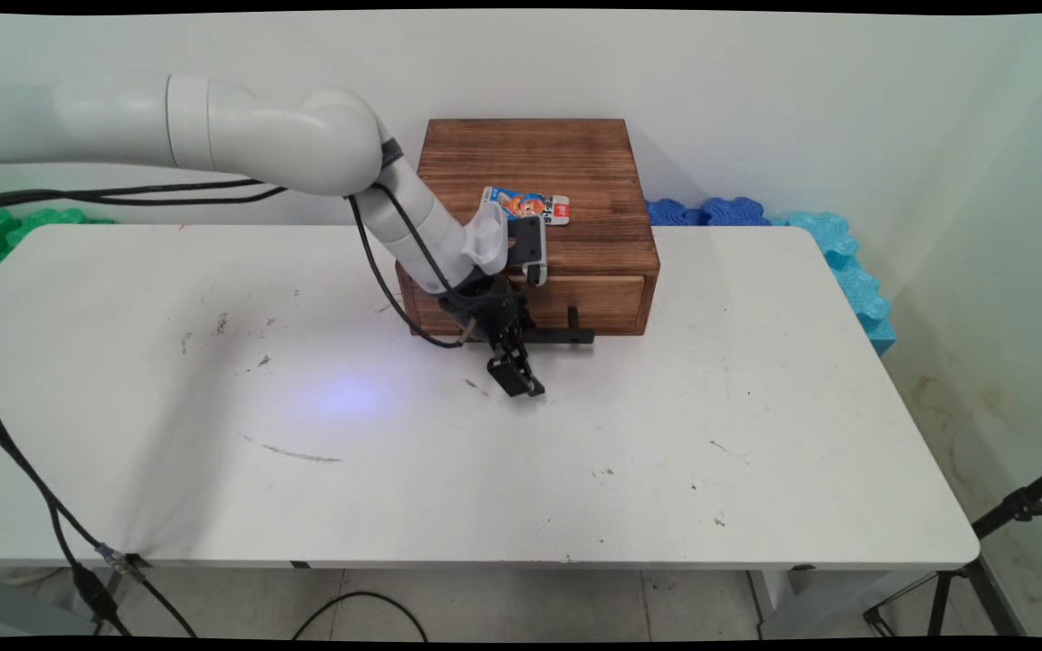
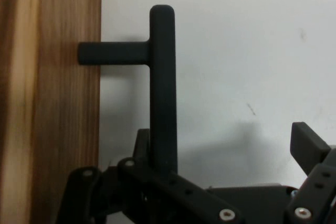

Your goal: Open the drawer

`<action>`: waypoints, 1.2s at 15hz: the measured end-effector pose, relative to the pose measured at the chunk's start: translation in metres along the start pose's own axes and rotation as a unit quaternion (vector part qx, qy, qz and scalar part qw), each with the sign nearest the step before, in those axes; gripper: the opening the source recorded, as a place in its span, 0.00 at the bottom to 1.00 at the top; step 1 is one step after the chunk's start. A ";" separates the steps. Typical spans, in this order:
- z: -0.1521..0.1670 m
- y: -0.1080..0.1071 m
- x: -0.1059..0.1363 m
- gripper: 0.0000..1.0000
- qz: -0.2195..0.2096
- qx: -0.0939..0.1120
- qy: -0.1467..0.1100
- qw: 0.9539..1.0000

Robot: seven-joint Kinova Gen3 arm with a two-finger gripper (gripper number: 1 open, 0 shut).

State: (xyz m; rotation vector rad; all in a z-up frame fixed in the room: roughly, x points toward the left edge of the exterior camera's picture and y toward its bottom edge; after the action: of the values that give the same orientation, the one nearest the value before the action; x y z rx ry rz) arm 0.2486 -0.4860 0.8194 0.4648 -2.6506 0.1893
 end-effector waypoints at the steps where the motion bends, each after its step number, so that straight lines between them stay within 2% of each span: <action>1: 0.001 0.002 0.000 1.00 0.001 -0.002 0.000 1.000; 10: -0.001 0.029 0.000 1.00 0.014 -0.016 0.000 1.000; 18: -0.011 0.067 -0.004 1.00 0.033 -0.034 0.001 0.999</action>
State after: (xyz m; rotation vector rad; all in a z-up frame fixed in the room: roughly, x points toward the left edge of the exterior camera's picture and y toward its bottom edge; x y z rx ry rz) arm 0.2327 -0.4195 0.8239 0.3556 -2.6630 0.1194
